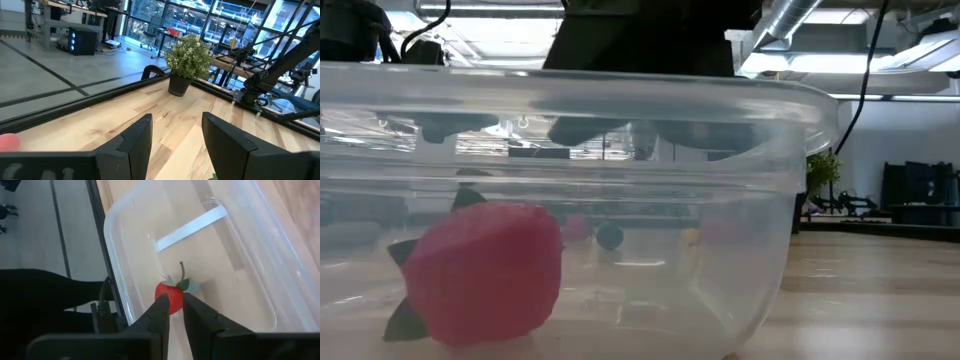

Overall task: Pick and placing Produce into tupperware
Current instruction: Put the red strawberry into the transparent bin

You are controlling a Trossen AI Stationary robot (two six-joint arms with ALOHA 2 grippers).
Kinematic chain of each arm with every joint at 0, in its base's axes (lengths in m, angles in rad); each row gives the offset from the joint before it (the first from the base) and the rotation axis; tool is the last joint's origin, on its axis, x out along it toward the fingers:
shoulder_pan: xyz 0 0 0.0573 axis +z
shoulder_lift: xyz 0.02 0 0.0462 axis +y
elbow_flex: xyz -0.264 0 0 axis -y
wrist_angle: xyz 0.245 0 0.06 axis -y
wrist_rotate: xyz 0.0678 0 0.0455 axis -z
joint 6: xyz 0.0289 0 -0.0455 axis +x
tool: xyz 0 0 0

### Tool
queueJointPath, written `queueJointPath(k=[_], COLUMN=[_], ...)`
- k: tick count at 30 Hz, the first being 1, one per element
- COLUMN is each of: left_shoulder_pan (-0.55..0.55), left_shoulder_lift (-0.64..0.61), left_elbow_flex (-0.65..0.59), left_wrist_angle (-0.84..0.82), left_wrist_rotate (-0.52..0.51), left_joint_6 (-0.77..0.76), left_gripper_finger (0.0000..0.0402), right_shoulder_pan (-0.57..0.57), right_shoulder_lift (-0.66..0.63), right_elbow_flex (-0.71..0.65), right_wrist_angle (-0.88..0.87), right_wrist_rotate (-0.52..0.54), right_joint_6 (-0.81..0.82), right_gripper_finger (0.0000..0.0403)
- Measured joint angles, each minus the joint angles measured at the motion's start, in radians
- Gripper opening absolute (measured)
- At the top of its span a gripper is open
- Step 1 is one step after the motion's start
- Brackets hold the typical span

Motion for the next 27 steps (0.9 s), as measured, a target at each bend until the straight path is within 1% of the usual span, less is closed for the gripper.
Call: queueJointPath(k=[6, 12, 18, 27], left_shoulder_pan=[0.0, 0.0, 0.0, 0.0], left_shoulder_lift=[0.0, 0.0, 0.0, 0.0], left_elbow_flex=[0.0, 0.0, 0.0, 0.0], left_wrist_angle=[0.0, 0.0, -0.003, -0.003], left_wrist_rotate=[0.0, 0.0, 0.019, 0.021], left_joint_6=[0.0, 0.0, 0.0, -0.001], left_gripper_finger=[0.0163, 0.0163, 0.0163, 0.0163], right_shoulder_pan=[-0.013, -0.029, -0.046, -0.047], right_shoulder_lift=[0.0, -0.001, -0.001, -0.002], right_elbow_flex=[0.004, 0.004, 0.004, 0.004], right_wrist_angle=[0.003, 0.001, 0.001, 0.003], right_wrist_rotate=[-0.008, -0.044, -0.049, -0.049], right_joint_6=[0.006, 0.064, 0.146, 0.183], right_gripper_finger=[0.0072, 0.0072, 0.0072, 0.0072])
